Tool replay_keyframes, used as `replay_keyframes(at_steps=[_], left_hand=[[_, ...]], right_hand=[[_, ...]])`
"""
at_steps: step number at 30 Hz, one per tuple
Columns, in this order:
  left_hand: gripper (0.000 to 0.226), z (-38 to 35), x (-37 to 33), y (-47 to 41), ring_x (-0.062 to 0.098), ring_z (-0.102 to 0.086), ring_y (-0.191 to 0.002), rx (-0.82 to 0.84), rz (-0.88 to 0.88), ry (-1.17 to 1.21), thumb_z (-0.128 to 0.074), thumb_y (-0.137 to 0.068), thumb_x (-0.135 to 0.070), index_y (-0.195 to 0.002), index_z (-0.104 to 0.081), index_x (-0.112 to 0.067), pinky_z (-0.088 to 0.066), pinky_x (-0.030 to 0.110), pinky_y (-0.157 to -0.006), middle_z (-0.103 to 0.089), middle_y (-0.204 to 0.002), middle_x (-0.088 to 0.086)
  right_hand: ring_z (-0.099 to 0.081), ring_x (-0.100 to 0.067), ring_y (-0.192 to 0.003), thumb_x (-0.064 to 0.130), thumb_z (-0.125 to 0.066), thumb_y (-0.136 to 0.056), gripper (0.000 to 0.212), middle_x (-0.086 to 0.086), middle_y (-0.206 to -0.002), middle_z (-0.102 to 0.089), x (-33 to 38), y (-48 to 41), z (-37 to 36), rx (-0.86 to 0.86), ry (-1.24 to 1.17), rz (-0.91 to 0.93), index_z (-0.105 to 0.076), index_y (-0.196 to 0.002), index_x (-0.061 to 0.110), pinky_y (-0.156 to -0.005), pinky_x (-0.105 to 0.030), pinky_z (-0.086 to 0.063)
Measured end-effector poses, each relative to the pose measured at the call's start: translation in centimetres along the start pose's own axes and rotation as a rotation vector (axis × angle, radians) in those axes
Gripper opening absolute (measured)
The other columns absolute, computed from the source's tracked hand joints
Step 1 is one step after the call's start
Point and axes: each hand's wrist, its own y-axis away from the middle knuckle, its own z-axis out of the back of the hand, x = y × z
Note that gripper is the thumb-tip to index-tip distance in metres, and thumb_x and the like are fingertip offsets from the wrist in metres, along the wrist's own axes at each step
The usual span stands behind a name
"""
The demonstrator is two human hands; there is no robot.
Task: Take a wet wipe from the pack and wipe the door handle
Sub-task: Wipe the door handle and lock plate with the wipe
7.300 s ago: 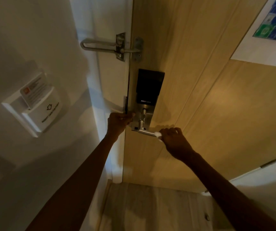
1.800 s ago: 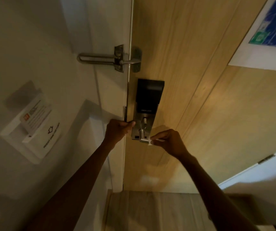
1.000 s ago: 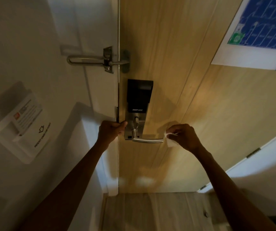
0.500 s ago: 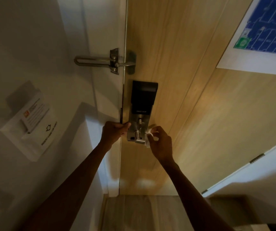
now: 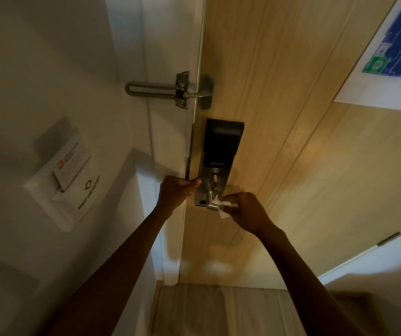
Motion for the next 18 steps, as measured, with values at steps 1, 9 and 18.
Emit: replay_keyframes(at_steps=[1,9,18], left_hand=[[0.041,0.0,0.0,0.0,0.024,-0.064,-0.056,-0.003,-0.003,-0.005,-0.070,-0.085,-0.041,-0.063,-0.072,-0.006,-0.047,0.028,-0.063,-0.066,-0.057,0.017],[0.044,0.1,-0.1,0.0,0.036,-0.067,-0.069,-0.006,-0.008,-0.031,-0.070,-0.085,-0.040,-0.072,-0.072,0.002,-0.053,0.034,-0.067,-0.068,-0.067,0.025],[0.044,0.2,-0.9,0.3,0.026,-0.061,-0.060,-0.002,-0.014,-0.014,-0.070,-0.086,-0.036,-0.065,-0.069,0.003,-0.046,0.026,-0.065,-0.065,-0.063,0.025]], right_hand=[[-0.068,-0.016,-0.092,0.032,-0.066,-0.087,0.024,-0.004,-0.107,-0.073,0.4,-0.4,-0.3,-0.012,-0.024,-0.029,-0.073,-0.106,0.019,-0.081,-0.030,-0.053],[-0.064,-0.030,-0.086,0.035,-0.039,-0.097,0.037,-0.014,-0.098,-0.067,2.1,-0.9,-1.5,0.026,0.151,-0.049,-0.068,-0.097,0.011,-0.083,-0.037,-0.044],[-0.064,-0.036,-0.071,0.022,-0.039,-0.097,0.034,-0.017,-0.078,-0.068,0.0,0.3,0.0,-0.021,0.172,-0.081,-0.066,-0.084,0.007,-0.070,-0.034,-0.044]])
